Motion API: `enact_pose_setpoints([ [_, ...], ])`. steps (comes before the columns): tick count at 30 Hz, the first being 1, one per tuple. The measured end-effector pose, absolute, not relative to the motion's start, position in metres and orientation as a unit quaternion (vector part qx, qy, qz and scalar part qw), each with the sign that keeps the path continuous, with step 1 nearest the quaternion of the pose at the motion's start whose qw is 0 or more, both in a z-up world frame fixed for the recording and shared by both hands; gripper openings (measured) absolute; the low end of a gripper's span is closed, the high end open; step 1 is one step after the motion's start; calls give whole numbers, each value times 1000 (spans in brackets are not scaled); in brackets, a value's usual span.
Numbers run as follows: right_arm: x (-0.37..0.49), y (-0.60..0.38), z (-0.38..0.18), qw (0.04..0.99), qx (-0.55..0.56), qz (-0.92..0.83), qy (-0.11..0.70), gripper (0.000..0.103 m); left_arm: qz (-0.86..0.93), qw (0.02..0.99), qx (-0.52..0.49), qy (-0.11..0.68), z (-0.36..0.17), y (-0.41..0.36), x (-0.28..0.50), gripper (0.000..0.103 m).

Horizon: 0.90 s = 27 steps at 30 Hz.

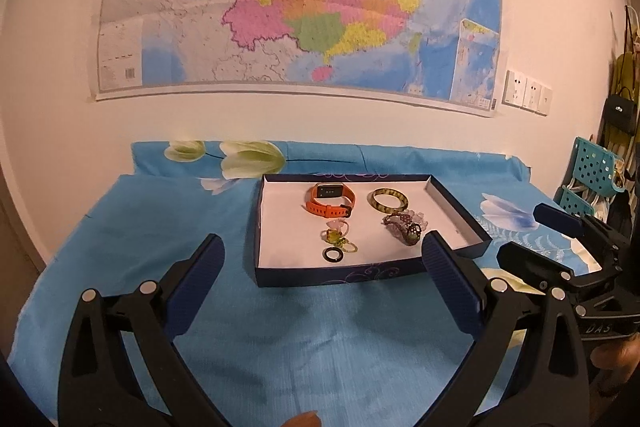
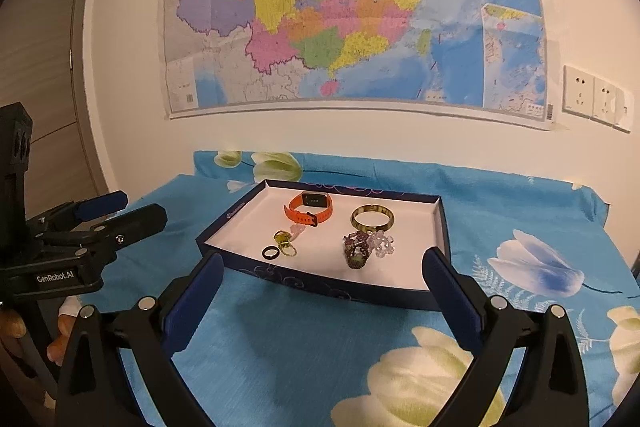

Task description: Organize jewelry

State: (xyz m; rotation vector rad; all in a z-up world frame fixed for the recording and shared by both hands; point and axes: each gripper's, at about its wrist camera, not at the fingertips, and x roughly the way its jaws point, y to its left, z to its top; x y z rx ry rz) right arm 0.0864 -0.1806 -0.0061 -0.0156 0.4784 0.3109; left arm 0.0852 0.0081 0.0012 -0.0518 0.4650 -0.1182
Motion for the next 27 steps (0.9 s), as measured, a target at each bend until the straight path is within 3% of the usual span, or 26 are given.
enact_pose_setpoints([
  [27,27,-184,18,977,-4,127,169,96,-46,985,-20,163,24,11,25,97],
])
